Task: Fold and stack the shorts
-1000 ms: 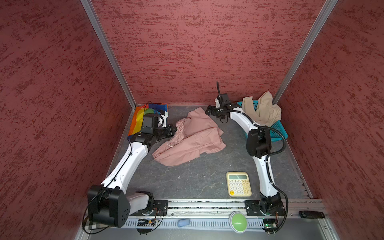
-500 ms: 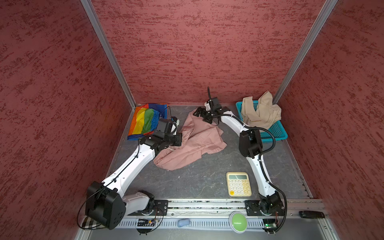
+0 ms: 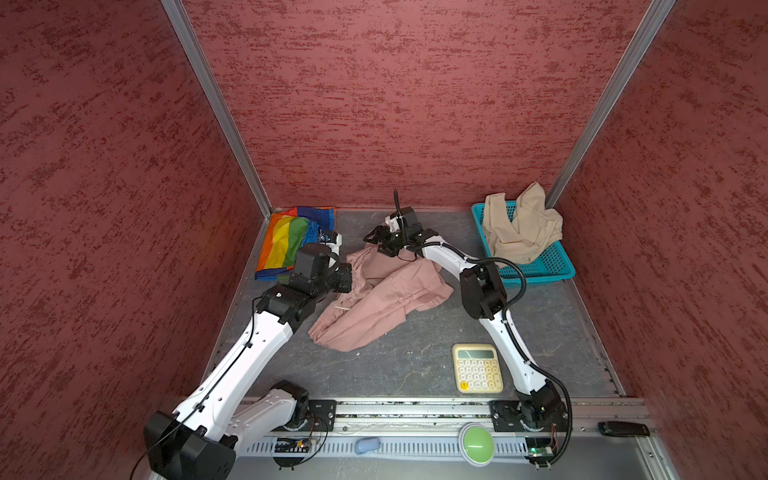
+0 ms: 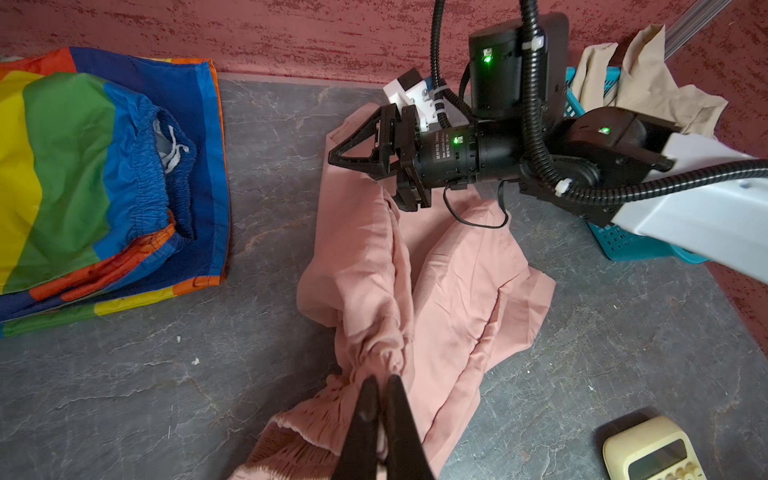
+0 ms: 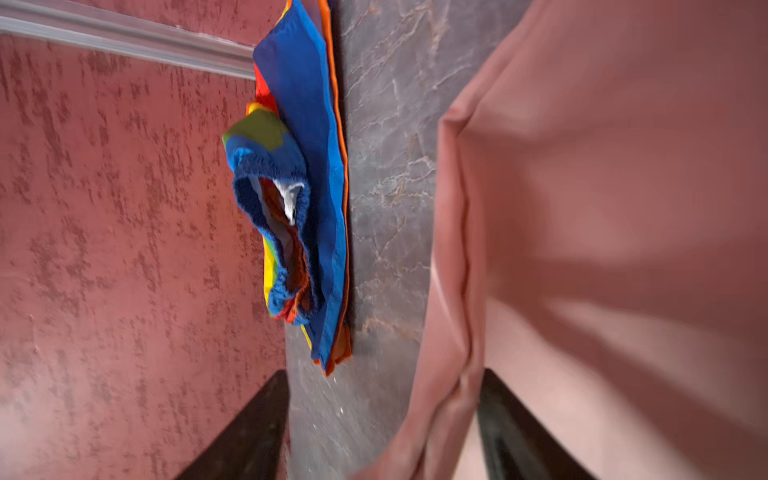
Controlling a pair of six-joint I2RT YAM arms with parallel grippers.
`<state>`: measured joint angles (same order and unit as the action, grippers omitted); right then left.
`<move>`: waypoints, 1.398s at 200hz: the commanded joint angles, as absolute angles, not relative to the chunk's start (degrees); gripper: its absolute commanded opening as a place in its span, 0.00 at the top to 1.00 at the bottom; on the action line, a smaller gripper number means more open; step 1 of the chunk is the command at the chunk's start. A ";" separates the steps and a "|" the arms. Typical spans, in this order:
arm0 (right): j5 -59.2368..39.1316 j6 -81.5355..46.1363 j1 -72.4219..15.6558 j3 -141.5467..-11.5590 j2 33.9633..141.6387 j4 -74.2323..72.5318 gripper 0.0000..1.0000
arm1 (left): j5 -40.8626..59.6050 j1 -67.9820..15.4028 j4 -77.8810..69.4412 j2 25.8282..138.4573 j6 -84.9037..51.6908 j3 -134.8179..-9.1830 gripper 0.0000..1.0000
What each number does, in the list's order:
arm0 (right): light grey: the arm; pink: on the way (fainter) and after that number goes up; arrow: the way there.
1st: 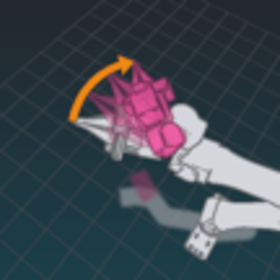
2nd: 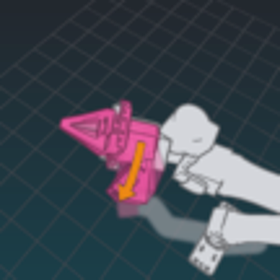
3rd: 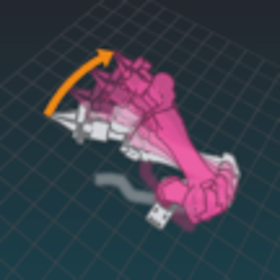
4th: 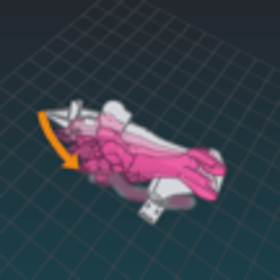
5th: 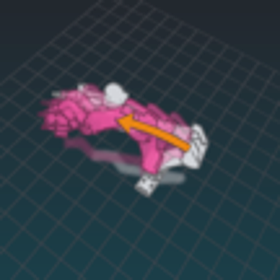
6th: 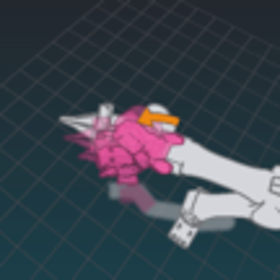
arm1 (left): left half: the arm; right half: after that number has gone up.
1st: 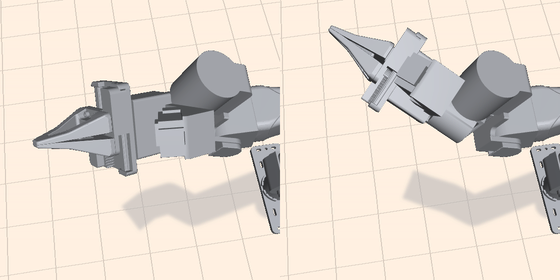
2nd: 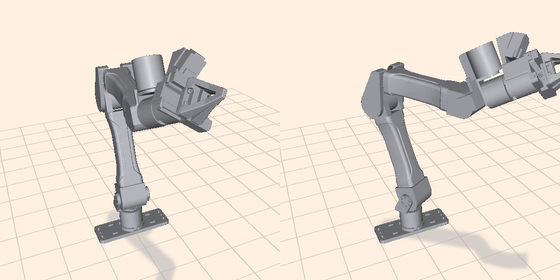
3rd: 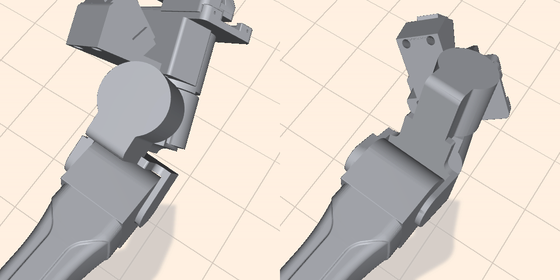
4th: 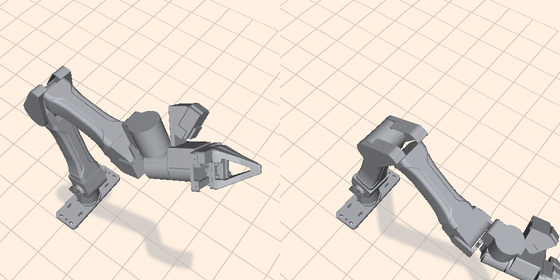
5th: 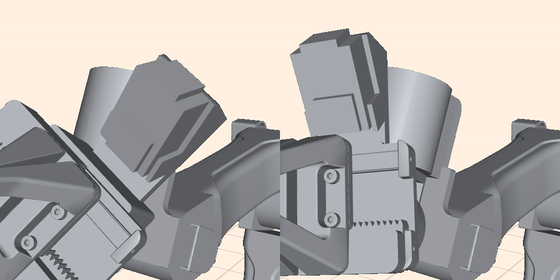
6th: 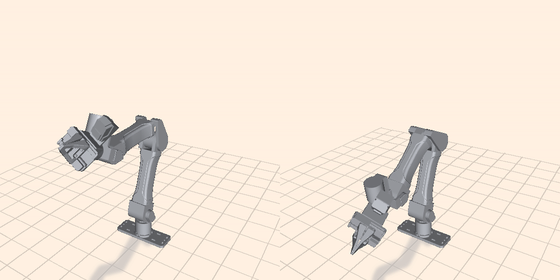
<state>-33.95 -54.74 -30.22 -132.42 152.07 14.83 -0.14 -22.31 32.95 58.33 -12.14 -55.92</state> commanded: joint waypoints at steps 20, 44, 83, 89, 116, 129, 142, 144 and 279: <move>-34.72 -57.61 -29.47 -137.55 151.82 9.15 0.81 | -1.92 -22.00 30.94 55.14 -12.22 -55.05 1.00; -33.62 -55.69 -27.68 -134.85 147.33 9.70 1.00 | -2.77 -20.57 30.50 54.98 -12.77 -54.96 1.00; -27.38 -47.17 -23.02 -118.03 129.41 11.20 1.00 | -2.29 -12.33 29.65 57.22 -20.10 -55.36 1.00; -25.71 -45.47 -22.27 -114.68 125.78 11.89 1.00 | -1.57 -10.79 29.26 57.72 -21.58 -55.29 1.00; -18.72 -38.94 -21.48 -99.36 112.52 16.01 1.00 | 3.59 -3.29 26.48 60.92 -27.50 -54.67 1.00; -18.05 -39.89 -22.45 -88.67 107.08 12.80 1.00 | 6.01 -0.70 25.37 62.40 -29.61 -54.21 1.00; -14.56 -40.27 -24.73 -79.59 102.53 11.35 1.00 | 5.95 0.34 24.42 63.08 -31.00 -53.04 1.00; -13.99 -40.46 -25.12 -78.63 101.99 11.23 1.00 | 5.84 0.52 24.30 63.10 -31.19 -52.72 1.00; -13.30 -54.85 -23.07 -61.00 95.26 1.38 0.01 | 7.47 6.06 19.25 61.28 -35.34 -44.48 1.00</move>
